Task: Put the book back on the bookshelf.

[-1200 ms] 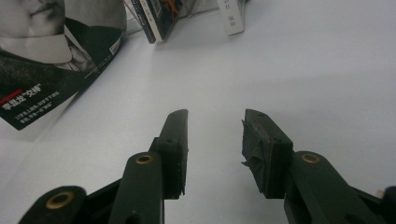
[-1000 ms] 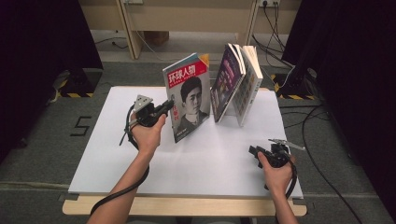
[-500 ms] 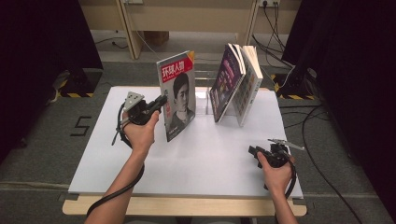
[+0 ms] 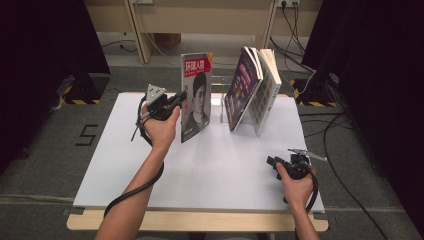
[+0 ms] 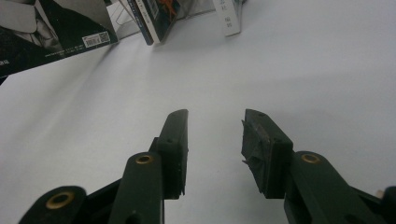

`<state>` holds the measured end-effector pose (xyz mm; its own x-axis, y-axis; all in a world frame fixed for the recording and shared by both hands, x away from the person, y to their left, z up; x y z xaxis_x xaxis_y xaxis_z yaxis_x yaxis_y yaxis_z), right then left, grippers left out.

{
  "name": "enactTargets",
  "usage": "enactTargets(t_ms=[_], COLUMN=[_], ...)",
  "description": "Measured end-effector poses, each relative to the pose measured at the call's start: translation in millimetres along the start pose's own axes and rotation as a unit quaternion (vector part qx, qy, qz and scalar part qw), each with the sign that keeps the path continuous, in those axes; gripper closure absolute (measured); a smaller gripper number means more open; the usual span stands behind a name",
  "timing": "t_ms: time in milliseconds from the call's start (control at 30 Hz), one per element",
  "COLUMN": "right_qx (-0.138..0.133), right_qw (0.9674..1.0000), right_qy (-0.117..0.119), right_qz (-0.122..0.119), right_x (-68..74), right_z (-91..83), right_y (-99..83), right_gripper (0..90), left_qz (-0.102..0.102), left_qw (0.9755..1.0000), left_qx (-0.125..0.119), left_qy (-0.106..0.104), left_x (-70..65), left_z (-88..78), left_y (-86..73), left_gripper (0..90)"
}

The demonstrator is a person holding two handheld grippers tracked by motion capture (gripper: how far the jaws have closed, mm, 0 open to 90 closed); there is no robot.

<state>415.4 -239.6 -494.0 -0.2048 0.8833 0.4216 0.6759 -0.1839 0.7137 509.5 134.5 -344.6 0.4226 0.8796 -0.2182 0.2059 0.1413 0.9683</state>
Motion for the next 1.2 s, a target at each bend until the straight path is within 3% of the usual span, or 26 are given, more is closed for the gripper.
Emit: enactTargets(t_ms=[467,833,967,1200], right_qx=[0.002,0.007,0.008,0.011], right_qw=[1.0000,1.0000,1.0000,0.9999], right_qy=[-0.001,0.001,0.001,0.000], right_qz=[0.000,0.001,0.001,-0.001], right_x=[-0.9,-1.0,-0.2,0.0], right_z=[0.5,2.3,2.3,3.1], right_y=[-0.4,-1.4,-2.1,-2.7], right_gripper=[61.1,61.1,61.1,61.1], left_qz=[0.016,0.008,0.005,0.016], left_qw=[0.9998,0.9998,0.9997,0.9994], left_qx=[-0.009,-0.018,-0.022,-0.029], left_qy=[-0.001,-0.006,-0.004,0.007], left_x=[-10.2,-16.9,-16.3,-9.8], left_z=[22.8,38.1,46.6,61.7], left_y=[19.8,28.0,29.1,24.0], left_gripper=[87.8,87.8,87.8,87.7])
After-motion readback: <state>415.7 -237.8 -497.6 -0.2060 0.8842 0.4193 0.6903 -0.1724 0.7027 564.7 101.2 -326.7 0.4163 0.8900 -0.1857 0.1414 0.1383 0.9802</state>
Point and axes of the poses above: each handheld gripper's, and its own axes: z roughly forward along the jaws, y roughly out of its top, x roughly to its left, the point moved 4 cm from there along z, roughly forward along the jaws
